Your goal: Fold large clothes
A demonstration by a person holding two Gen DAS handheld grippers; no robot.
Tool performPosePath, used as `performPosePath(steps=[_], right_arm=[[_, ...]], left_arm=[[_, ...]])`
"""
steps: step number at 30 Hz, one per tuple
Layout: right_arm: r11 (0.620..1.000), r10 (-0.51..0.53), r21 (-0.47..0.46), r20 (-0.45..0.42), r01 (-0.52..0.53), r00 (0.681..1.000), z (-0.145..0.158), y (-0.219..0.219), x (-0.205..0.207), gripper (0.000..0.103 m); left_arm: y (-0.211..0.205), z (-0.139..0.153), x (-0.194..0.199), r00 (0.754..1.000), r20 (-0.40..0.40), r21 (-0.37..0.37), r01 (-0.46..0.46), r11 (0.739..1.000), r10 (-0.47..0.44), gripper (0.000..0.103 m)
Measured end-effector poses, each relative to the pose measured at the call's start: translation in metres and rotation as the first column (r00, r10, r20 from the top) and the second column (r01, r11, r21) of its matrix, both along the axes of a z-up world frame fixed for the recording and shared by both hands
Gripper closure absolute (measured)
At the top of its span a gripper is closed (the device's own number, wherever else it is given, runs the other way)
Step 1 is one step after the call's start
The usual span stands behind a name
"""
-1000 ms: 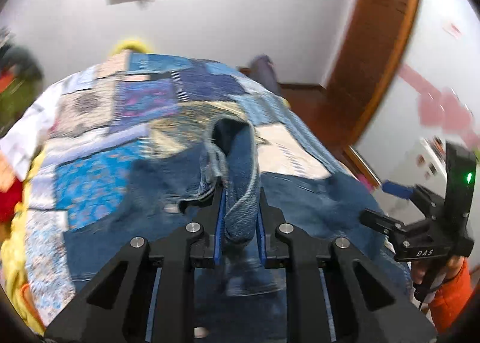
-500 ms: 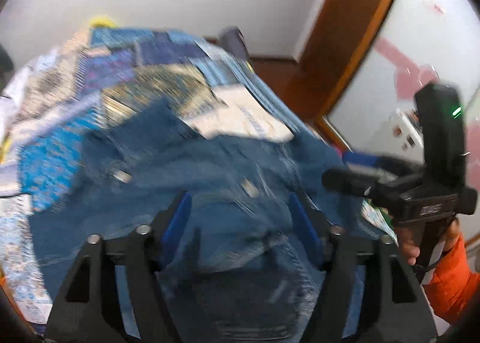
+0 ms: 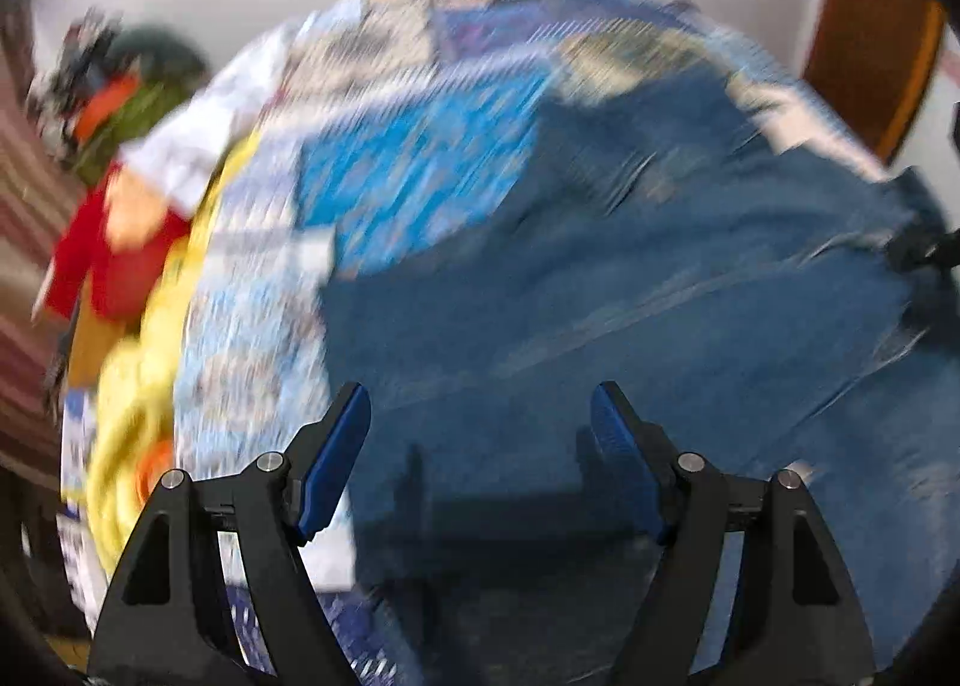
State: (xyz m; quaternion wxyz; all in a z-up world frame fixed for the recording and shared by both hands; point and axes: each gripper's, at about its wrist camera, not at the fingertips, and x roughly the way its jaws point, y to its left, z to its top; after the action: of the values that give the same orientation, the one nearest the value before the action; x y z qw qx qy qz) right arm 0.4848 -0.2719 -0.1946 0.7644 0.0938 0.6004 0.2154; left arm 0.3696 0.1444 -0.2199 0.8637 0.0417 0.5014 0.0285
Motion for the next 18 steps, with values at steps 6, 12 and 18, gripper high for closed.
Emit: performPosePath(steps=[6, 12, 18], right_arm=[[0.999, -0.014, -0.047, 0.026, 0.015, 1.000, -0.005, 0.013, 0.006, 0.062], [0.999, 0.046, -0.032, 0.164, -0.041, 0.985, 0.037, 0.028, -0.001, 0.074], [0.995, 0.093, -0.011, 0.326, -0.094, 0.941, 0.098, 0.040, -0.013, 0.075]], left_arm=[[0.044, -0.032, -0.018, 0.992, -0.059, -0.041, -0.116, 0.992, 0.114, 0.028], [0.059, -0.014, -0.018, 0.989, -0.011, -0.030, -0.147, 0.989, 0.147, 0.028], [0.056, -0.008, -0.006, 0.989, -0.004, -0.024, -0.145, 0.989, 0.145, 0.028]])
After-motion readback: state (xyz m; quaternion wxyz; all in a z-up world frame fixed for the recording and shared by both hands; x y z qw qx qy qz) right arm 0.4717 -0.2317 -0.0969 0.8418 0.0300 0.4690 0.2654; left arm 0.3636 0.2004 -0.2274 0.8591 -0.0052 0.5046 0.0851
